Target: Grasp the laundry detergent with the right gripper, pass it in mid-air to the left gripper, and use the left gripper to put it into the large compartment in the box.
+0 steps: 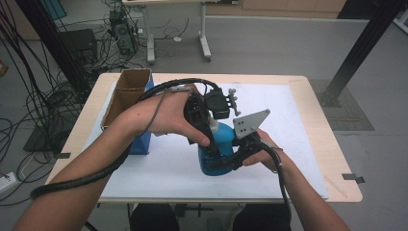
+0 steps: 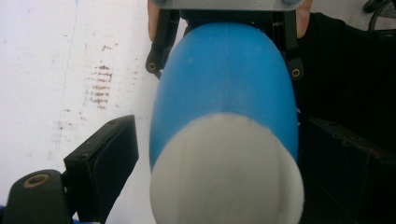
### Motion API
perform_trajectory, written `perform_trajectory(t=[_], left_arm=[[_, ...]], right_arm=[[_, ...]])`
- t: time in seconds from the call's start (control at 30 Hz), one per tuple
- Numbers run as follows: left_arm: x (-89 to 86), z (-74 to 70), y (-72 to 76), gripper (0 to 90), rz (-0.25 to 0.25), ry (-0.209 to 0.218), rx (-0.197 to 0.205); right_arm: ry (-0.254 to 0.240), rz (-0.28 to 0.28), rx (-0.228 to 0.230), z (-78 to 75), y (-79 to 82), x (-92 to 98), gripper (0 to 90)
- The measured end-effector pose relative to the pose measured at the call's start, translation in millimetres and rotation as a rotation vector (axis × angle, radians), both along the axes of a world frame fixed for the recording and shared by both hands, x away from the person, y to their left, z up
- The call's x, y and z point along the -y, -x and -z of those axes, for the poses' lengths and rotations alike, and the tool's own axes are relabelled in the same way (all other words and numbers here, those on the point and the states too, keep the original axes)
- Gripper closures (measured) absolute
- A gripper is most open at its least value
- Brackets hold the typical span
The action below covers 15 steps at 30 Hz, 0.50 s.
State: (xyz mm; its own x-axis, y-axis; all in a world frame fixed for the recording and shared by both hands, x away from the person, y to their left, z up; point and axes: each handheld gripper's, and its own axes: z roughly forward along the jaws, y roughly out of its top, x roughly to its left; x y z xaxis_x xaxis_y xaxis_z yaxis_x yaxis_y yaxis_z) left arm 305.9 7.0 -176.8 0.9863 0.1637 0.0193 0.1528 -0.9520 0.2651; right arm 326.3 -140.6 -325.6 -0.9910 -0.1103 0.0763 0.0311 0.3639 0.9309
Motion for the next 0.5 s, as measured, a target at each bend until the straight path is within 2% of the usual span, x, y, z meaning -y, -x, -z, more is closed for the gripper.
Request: perform_trajectory(t=[0.5], left_arm=[[1.2, -1.7, 1.2, 12.0, -0.001, -0.002, 0.000]], right_arm=[[-0.004, -0.001, 0.000, -1.0, 0.3, 0.7, 43.6]])
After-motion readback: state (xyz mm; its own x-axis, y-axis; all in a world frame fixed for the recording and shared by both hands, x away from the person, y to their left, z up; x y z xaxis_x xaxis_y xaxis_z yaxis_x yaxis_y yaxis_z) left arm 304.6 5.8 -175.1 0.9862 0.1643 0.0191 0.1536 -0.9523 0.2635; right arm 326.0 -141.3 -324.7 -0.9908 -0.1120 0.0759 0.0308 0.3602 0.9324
